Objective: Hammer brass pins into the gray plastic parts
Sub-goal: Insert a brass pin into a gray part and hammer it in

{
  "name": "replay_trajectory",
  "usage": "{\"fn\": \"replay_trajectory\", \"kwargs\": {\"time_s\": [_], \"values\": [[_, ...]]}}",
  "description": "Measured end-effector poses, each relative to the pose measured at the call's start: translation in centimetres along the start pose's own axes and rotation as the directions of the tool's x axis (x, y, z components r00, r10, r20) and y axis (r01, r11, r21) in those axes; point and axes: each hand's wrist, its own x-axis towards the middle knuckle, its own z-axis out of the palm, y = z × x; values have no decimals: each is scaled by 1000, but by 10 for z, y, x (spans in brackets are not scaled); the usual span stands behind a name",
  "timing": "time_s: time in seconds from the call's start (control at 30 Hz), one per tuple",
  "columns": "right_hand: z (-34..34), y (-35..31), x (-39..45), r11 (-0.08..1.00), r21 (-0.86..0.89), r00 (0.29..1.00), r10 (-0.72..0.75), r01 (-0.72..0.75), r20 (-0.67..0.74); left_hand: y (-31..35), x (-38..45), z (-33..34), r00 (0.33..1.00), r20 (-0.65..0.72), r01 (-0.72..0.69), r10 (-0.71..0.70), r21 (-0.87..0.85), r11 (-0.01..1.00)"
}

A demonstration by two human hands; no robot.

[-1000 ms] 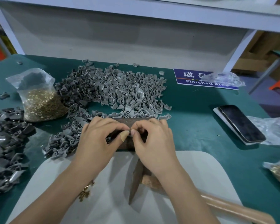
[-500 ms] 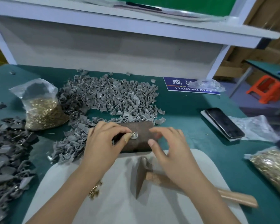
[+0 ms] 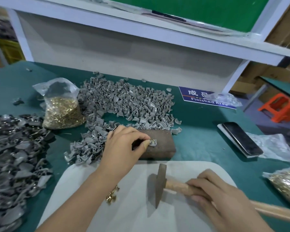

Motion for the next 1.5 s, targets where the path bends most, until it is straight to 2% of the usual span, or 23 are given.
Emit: {"fn": "replay_trajectory", "kwargs": {"time_s": [0.13,0.23,0.33,0.5,0.67,0.87,0.97,1.1,1.3,1.4,1.5], "values": [[-13,5,18,988,53,980,152,-146,-130,-2,-2,1,1000,-22,7,-7,1,1000],[-12,12,42,941,189,942,308,-282,-131,-1,-3,2,999,-44,21,-21,-3,1000],[-7,14,69,877,336,903,408,-344,-139,-1,-2,3,998,-49,34,-35,-24,999],[6,4,93,938,183,893,337,-293,-300,-2,0,4,997,-59,43,-45,-36,998],[17,7,89,952,115,909,306,-285,-283,-3,1,4,998,-41,46,-47,-22,999],[9,9,85,946,148,807,322,-287,-494,0,2,3,998,-26,50,-52,-57,997],[5,6,83,919,205,828,392,-336,-400,2,1,3,997,-21,69,-71,-75,995],[9,2,82,916,127,868,401,-380,-293,3,2,1,997,-7,80,-81,-78,994],[14,-12,83,913,178,854,406,-366,-325,3,2,1,998,4,68,-68,-70,995],[17,-18,83,920,183,891,384,-347,-241,2,1,2,998,-2,62,-63,-79,995],[20,-24,83,939,159,909,337,-305,-244,1,2,2,998,-9,58,-59,-86,995]]}}
